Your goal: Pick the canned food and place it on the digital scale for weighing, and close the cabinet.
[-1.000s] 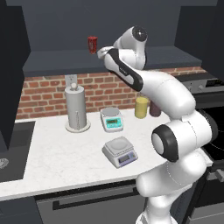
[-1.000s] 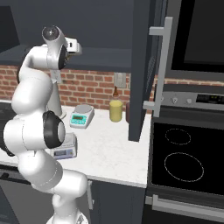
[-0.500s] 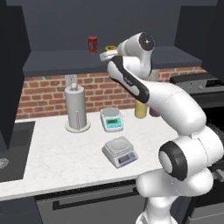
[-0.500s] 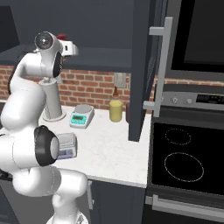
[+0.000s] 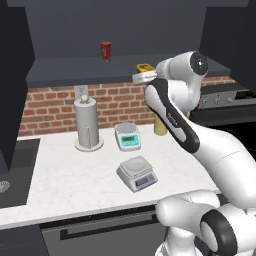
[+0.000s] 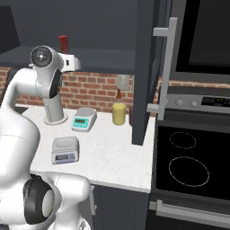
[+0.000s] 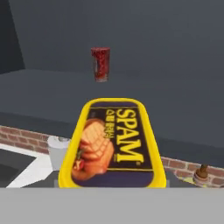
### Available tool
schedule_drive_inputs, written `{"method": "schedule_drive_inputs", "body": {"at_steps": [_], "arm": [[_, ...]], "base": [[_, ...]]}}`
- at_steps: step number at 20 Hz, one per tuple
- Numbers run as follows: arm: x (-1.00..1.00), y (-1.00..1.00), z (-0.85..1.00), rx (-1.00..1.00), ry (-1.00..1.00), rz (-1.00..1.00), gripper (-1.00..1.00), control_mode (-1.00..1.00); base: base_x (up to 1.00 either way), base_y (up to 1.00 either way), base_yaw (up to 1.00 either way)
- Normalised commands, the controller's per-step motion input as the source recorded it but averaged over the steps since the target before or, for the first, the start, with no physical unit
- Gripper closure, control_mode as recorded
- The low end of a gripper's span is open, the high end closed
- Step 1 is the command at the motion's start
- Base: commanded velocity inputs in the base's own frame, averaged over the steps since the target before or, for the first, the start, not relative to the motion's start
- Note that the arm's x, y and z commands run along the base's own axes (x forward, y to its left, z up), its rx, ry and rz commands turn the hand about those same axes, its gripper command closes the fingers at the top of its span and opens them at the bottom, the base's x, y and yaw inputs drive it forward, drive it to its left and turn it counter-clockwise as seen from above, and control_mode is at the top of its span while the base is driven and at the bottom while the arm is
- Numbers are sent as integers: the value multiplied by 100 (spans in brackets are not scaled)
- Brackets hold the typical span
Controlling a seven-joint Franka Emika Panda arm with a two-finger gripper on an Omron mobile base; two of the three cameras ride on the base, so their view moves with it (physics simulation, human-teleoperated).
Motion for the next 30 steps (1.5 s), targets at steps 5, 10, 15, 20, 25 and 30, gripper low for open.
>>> {"method": "schedule_drive_inputs", "body": {"at_steps": [5,10,15,20,25,30], "arm": [[-100,-40,11,0,13,6,100,-100],[-99,-9,-15,-2,11,20,100,-100],[-51,22,-46,-4,0,40,100,-100],[-11,14,-61,-8,0,43,100,-100],[0,8,-71,-8,-2,17,100,-100],[0,3,-57,-5,2,6,100,-100]], "base": [[0,0,0],[0,0,0],[0,0,0],[0,0,0],[0,0,0],[0,0,0]]}}
